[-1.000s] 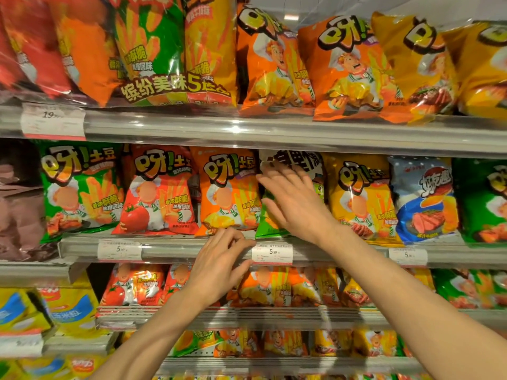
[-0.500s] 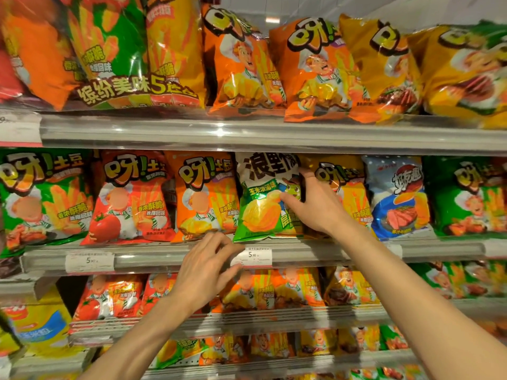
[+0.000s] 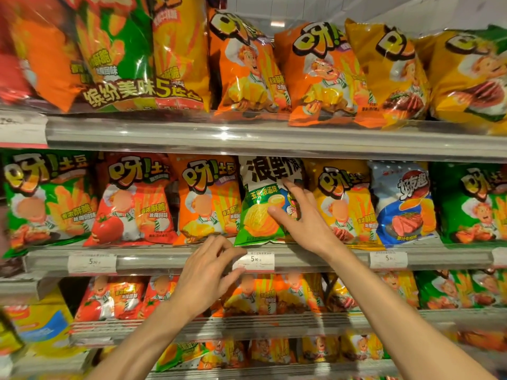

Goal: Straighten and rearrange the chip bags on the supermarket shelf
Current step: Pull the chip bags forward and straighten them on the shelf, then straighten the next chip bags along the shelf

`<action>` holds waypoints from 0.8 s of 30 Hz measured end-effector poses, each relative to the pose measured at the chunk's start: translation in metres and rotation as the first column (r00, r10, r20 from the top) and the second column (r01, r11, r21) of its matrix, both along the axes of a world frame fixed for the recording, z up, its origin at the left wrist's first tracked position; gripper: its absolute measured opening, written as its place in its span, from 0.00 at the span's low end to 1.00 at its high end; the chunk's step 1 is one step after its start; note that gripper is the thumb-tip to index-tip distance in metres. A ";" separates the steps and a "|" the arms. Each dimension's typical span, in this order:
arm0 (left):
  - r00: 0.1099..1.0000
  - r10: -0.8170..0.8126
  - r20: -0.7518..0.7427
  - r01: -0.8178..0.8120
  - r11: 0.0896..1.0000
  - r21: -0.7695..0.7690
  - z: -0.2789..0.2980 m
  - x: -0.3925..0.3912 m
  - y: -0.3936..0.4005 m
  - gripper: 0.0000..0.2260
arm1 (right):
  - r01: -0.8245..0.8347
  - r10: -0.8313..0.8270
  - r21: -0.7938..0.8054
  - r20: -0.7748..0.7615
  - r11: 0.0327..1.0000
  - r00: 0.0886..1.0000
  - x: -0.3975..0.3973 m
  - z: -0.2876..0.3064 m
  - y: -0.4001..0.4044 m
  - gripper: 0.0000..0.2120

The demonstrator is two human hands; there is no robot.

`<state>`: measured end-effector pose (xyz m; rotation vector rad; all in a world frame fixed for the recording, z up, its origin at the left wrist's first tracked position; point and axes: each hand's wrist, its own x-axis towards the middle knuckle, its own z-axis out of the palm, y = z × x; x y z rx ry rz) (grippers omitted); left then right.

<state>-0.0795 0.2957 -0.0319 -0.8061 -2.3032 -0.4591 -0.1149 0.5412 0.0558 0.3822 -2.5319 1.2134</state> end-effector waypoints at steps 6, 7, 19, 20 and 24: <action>1.000 0.011 0.010 -0.011 1.000 0.001 -0.001 0.000 0.000 0.15 | 0.040 -0.040 0.009 0.014 0.999 0.999 -0.007 -0.002 -0.005 0.43; 1.000 0.012 0.012 -0.012 1.000 0.000 -0.001 0.000 0.000 0.15 | 0.045 -0.045 0.007 0.008 0.999 0.999 -0.007 -0.003 -0.006 0.43; 1.000 0.016 0.018 -0.016 1.000 0.009 -0.002 0.001 0.001 0.16 | 0.094 -0.093 0.019 -0.049 0.995 0.994 0.005 -0.008 -0.013 0.41; 0.999 0.019 0.041 -0.020 1.000 0.023 -0.001 0.003 0.002 0.17 | 0.113 -0.112 0.028 -0.059 0.993 0.992 0.008 -0.009 -0.015 0.41; 0.994 -0.012 0.105 0.003 0.996 0.090 -0.002 0.012 0.002 0.19 | 0.186 -0.181 0.045 -0.099 0.981 0.978 0.031 -0.023 -0.020 0.41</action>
